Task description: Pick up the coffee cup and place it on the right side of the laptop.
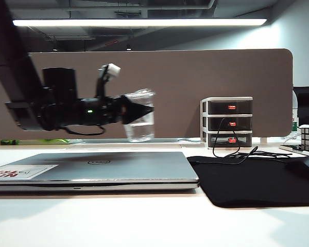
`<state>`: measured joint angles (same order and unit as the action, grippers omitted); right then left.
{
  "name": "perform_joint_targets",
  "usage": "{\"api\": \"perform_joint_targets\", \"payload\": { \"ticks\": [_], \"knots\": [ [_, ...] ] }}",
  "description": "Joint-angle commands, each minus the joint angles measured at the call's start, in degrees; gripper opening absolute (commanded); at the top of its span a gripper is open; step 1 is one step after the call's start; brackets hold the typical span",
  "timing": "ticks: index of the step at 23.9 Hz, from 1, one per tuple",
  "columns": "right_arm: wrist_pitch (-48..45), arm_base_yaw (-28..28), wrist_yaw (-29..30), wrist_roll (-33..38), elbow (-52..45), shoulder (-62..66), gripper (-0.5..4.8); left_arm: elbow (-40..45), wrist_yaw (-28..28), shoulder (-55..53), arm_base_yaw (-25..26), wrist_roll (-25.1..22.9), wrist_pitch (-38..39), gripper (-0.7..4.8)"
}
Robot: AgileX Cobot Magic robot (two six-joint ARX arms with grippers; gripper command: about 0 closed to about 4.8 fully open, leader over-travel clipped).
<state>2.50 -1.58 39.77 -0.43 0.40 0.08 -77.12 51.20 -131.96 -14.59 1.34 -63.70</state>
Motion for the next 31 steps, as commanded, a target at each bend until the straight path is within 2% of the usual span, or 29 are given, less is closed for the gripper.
{"api": "perform_joint_targets", "payload": {
  "ticks": [1, 11, 16, 24, 31],
  "knots": [
    [-0.6, 0.0, 0.5, -0.1, -0.4, 0.0, -0.01, -0.2, 0.3, 0.6, -3.1, 1.2, -2.3, 3.39],
    [-0.6, 0.0, 2.5, 0.0, -0.4, 0.0, -0.01, -0.2, 0.3, 0.6, -14.2, 2.5, -1.7, 3.40],
    [-0.6, 0.1, 3.0, 0.0, -0.4, 0.0, -0.01, -0.2, 0.0, 0.5, -20.3, 1.6, 4.2, 3.40],
    [-0.5, 0.0, 4.4, 0.0, -0.4, 0.0, -0.01, -0.2, -0.8, 0.4, -23.4, -7.7, 13.4, 3.40],
    [-0.5, 0.0, 5.2, 0.0, -0.4, 0.0, -0.01, -0.2, -1.5, -1.0, -23.8, -8.5, 13.5, 3.40]
  ]
}}
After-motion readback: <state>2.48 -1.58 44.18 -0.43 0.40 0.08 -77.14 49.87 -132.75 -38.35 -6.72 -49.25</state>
